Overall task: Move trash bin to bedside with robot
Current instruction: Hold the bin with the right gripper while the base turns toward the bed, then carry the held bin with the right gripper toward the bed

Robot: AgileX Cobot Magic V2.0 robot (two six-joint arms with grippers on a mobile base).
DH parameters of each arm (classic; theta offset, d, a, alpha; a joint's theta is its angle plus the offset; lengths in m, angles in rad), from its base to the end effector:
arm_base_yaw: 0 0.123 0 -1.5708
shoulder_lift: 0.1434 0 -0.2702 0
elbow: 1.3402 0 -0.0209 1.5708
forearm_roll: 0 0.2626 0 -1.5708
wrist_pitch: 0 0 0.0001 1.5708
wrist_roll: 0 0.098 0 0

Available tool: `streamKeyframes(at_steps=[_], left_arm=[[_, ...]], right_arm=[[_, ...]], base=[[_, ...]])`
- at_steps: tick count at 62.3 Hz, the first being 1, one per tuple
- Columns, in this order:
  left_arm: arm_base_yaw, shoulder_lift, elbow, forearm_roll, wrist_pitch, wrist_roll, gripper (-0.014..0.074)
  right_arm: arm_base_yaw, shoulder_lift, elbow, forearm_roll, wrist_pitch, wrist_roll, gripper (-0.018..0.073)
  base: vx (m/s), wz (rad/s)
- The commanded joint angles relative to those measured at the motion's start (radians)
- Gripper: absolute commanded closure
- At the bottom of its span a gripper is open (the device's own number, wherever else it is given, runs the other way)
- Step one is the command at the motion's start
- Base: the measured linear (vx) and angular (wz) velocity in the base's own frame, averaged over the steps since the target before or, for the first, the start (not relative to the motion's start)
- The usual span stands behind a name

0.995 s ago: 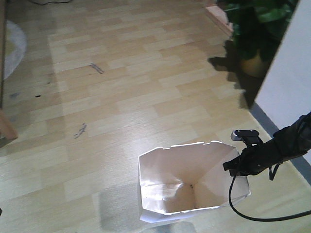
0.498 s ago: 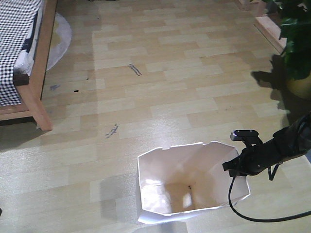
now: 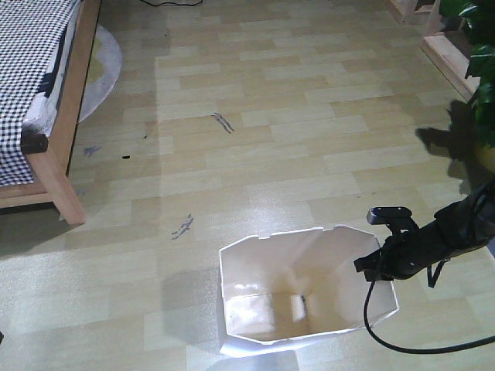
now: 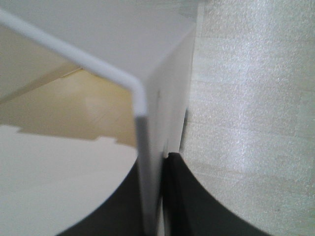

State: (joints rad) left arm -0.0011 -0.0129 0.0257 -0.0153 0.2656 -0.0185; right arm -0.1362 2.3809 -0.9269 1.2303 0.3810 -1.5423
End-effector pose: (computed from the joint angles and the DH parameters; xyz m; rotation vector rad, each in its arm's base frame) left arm 0.0886 -0.0005 0.1798 -0.0254 1.7619 -0.0285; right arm 0.3024 -0.0067 -0.0650 -0.3131 2.9324 0.4944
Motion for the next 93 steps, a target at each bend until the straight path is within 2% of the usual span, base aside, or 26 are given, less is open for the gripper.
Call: streamKeyframes(at_steps=[1,49,93], left_arm=[[-0.002,-0.014,0.019,-0.003,-0.069,-0.004,0.0603],[-0.002,-0.014,0.019,-0.003,-0.069,-0.004,0.0603],[-0.002,-0.014,0.019,-0.003,-0.069,-0.004,0.0603]], right_arm=[[-0.002,-0.075,-0.015,0.037,0.162,0.003,0.0566],[-0.002,-0.075,-0.015,0.037,0.162,0.003,0.0566],[-0.002,-0.075,-0.015,0.037,0.162,0.003,0.0566]], base=[[0.21,-0.05],[0.22,-0.05],[0.28,0.19]])
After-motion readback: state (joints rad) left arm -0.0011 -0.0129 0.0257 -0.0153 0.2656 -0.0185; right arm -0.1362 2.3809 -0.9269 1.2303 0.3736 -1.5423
